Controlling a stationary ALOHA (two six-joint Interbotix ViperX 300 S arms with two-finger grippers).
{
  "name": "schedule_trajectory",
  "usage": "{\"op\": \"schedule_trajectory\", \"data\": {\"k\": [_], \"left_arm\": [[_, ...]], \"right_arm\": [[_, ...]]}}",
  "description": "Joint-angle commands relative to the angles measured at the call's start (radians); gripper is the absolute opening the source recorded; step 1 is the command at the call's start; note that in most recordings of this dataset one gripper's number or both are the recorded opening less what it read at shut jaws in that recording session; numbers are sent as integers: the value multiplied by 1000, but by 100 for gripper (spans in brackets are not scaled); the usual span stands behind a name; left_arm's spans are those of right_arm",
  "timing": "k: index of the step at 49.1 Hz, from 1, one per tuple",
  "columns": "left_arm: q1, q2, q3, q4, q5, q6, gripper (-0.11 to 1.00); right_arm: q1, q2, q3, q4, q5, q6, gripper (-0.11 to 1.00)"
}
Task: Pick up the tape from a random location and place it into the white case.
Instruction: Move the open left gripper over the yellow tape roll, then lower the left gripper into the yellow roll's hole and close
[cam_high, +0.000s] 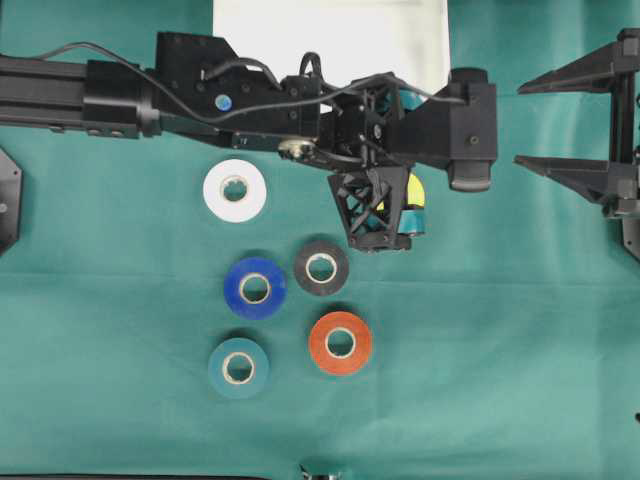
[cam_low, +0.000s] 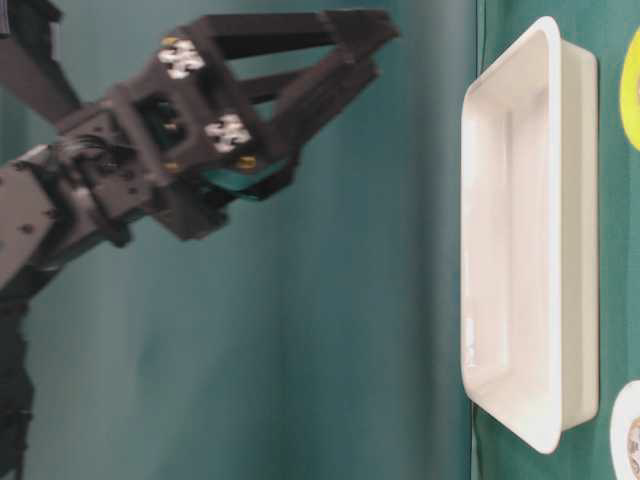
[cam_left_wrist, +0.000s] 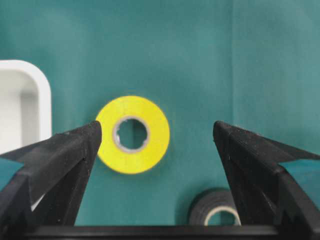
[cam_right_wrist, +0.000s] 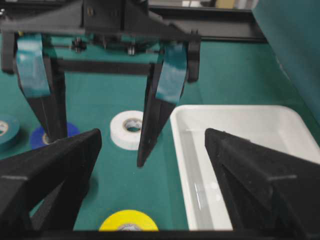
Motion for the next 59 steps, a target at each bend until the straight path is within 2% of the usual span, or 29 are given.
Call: {"op": "schedule_trajectory", "data": {"k": [1, 14, 59], "left_arm": [[-5, -20, 9, 2, -41, -9, 98], [-3, 11, 81, 2, -132, -20, 98], [-2, 187, 158, -2, -272, -51, 98]], "right_arm": [[0, 6, -14, 0, -5, 0, 93], [0, 6, -14, 0, -5, 0, 93], [0, 9, -11, 0, 20, 0, 93]]}}
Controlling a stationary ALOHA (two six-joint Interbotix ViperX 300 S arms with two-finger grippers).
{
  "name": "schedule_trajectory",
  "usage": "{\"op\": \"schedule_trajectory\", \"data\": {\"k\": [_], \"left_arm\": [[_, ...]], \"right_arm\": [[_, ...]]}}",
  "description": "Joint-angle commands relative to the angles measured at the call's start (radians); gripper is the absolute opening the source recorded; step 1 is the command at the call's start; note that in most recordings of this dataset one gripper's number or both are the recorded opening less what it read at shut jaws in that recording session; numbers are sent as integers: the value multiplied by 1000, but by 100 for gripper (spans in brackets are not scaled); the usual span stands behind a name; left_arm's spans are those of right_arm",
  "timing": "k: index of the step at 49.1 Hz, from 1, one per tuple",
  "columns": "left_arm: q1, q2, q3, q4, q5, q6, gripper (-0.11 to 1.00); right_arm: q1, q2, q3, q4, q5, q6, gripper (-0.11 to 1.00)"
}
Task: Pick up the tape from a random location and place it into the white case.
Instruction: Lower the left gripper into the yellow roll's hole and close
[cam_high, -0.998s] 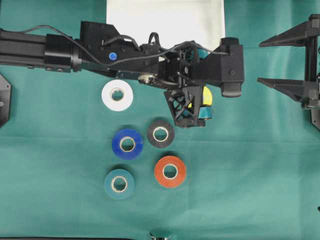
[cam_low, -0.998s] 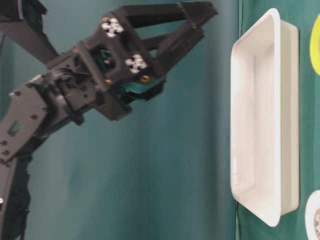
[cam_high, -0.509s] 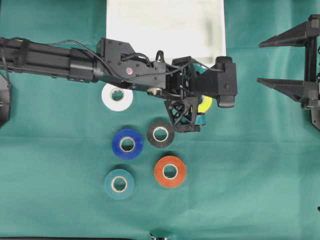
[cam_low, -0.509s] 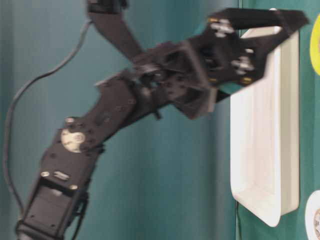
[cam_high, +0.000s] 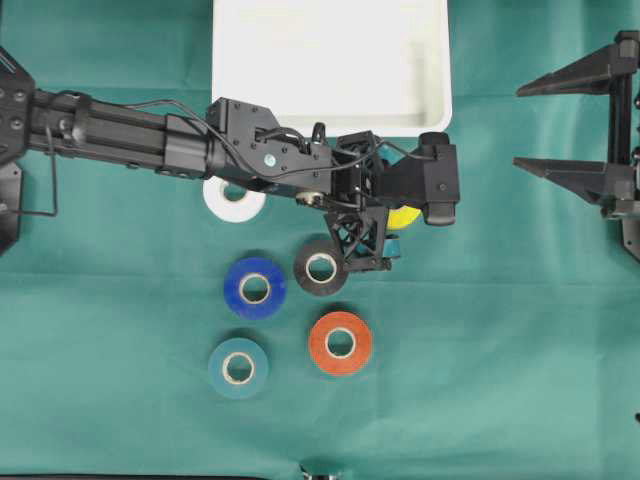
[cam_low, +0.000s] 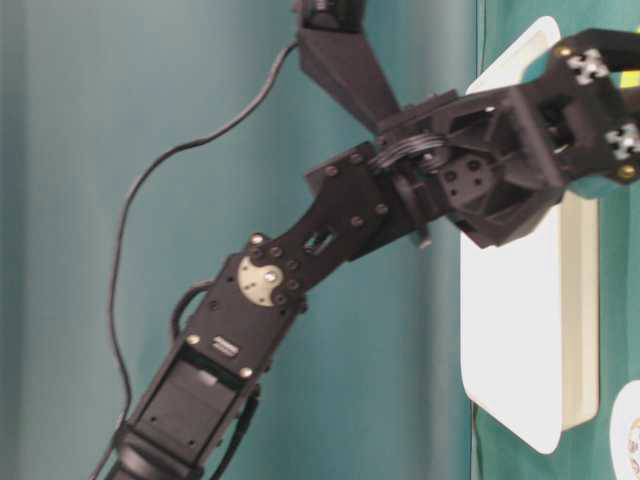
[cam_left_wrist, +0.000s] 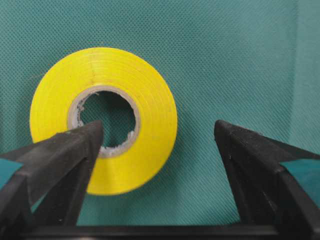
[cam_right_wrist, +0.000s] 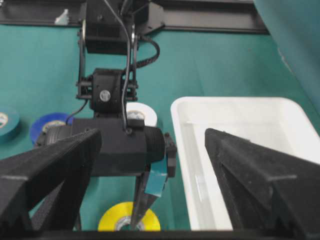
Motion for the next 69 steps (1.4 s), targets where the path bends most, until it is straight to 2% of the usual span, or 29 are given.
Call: {"op": "schedule_trajectory", "data": {"k": [1, 45, 49, 59, 61, 69], "left_arm": [[5, -6, -9, -2, -15, -3, 98], [6, 17, -9, -2, 18, -6, 96], [3, 17, -12, -2, 31, -5, 85], [0, 11, -14, -2, 43, -9, 29], [2, 11, -14, -2, 43, -12, 25], [2, 12, -15, -2, 41, -21, 25]], "right_arm": [[0, 6, -12, 0, -3, 0, 93], [0, 12, -12, -2, -2, 0, 93], [0, 12, -12, 0, -2, 0, 93], [0, 20, -11, 0, -2, 0, 93], [0, 20, -11, -2, -2, 0, 93], [0, 18, -11, -2, -2, 0, 93]]}}
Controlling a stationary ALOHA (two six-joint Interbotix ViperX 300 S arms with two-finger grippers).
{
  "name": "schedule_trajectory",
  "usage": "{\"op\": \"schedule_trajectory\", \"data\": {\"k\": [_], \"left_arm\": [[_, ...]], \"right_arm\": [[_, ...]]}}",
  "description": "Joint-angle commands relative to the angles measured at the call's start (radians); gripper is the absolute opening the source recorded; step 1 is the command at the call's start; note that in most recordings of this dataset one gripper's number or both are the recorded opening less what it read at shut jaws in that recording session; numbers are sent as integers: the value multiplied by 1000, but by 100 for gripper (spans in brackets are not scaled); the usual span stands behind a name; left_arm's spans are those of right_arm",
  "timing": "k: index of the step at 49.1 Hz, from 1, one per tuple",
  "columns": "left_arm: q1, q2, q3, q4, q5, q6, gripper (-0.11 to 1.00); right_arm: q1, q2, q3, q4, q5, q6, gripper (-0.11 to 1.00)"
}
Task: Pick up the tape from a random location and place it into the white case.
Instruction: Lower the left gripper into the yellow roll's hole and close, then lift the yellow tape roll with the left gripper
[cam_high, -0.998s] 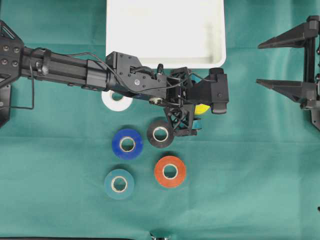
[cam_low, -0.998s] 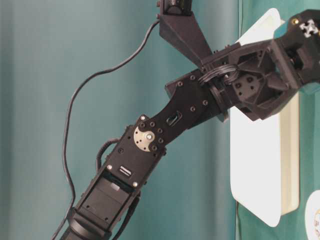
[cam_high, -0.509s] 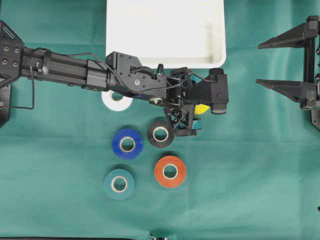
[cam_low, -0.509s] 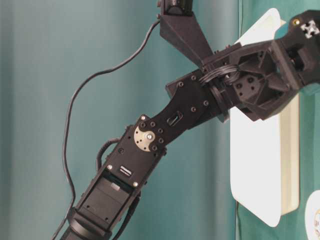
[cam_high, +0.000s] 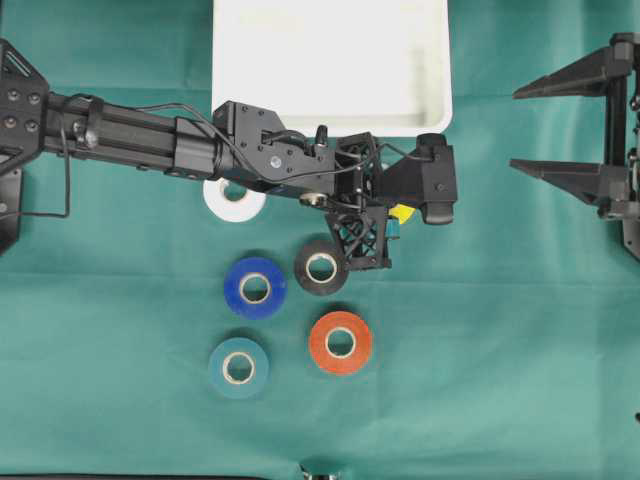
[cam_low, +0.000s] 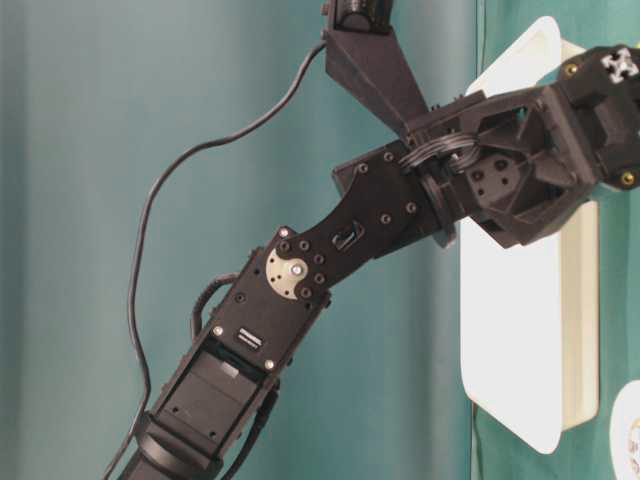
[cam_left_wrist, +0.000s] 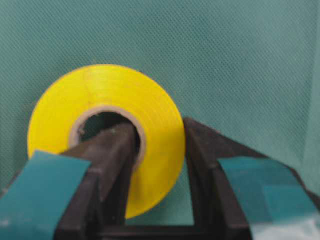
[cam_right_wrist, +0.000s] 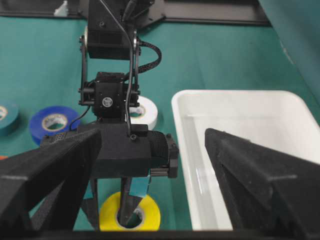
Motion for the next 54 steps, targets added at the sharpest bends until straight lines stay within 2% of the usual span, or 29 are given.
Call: {"op": "schedule_trajectory", "data": {"k": [1, 32, 54], "left_arm": [[-2, -18, -9, -2, 5, -3, 25], [-3, -52, -21, 0, 9, -3, 25], [-3, -189, -86, 2, 133, 2, 25]], "right_arm": [[0, 3, -11, -2, -5, 0, 93], [0, 5, -11, -3, -2, 0, 93], [0, 0, -11, -3, 0, 0, 93]]}}
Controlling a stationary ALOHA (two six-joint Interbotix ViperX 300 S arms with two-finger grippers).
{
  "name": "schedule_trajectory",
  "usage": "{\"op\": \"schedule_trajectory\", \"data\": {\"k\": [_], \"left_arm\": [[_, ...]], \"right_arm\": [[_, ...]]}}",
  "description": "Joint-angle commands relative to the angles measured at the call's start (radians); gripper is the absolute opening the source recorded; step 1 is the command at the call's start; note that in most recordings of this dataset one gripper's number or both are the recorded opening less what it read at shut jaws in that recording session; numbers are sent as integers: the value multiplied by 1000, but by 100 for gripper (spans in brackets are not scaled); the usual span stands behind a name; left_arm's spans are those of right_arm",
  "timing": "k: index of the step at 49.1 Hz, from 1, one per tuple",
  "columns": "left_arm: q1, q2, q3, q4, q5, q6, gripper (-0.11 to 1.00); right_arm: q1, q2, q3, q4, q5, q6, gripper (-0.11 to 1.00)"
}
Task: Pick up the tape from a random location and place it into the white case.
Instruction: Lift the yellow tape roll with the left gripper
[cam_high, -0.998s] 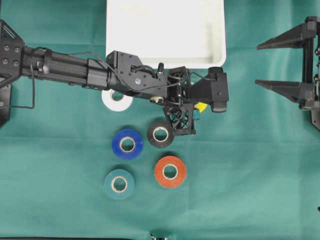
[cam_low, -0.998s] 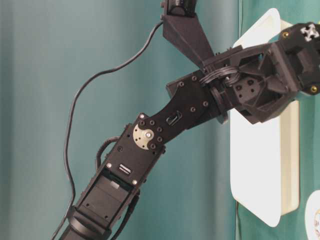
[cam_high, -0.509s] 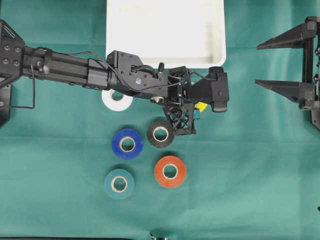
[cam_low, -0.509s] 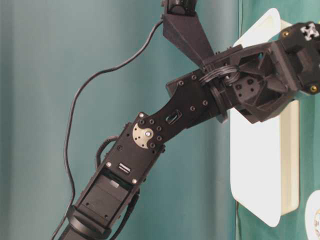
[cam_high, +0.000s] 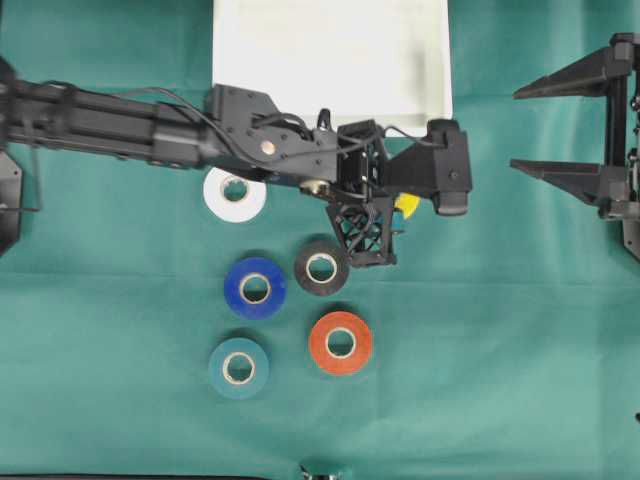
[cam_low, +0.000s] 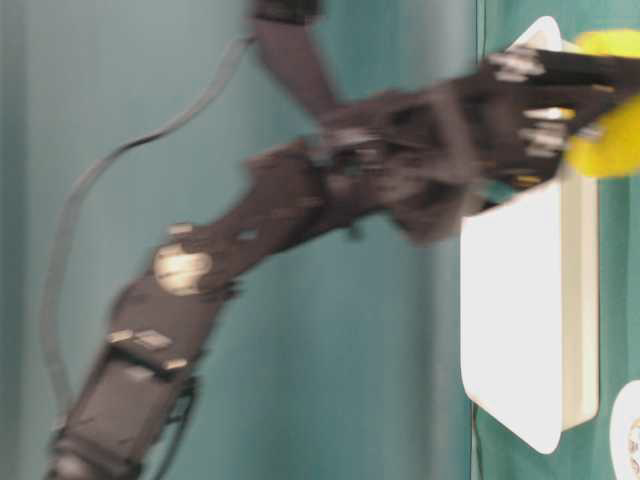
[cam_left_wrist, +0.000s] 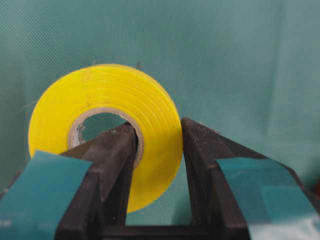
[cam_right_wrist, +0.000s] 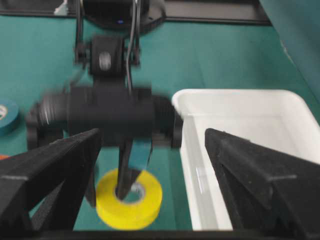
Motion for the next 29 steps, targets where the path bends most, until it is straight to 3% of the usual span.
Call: {"op": "schedule_trajectory", "data": {"k": [1, 17, 29], "left_arm": [[-3, -89, -35, 2, 15, 2, 25], [-5, -189, -77, 3, 121, 5, 25], [-8, -193, -173, 8, 236, 11, 25]], "right_arm": [[0, 2, -11, -3, -5, 0, 93], [-2, 2, -12, -2, -5, 0, 93], [0, 2, -12, -2, 0, 2, 93]]}}
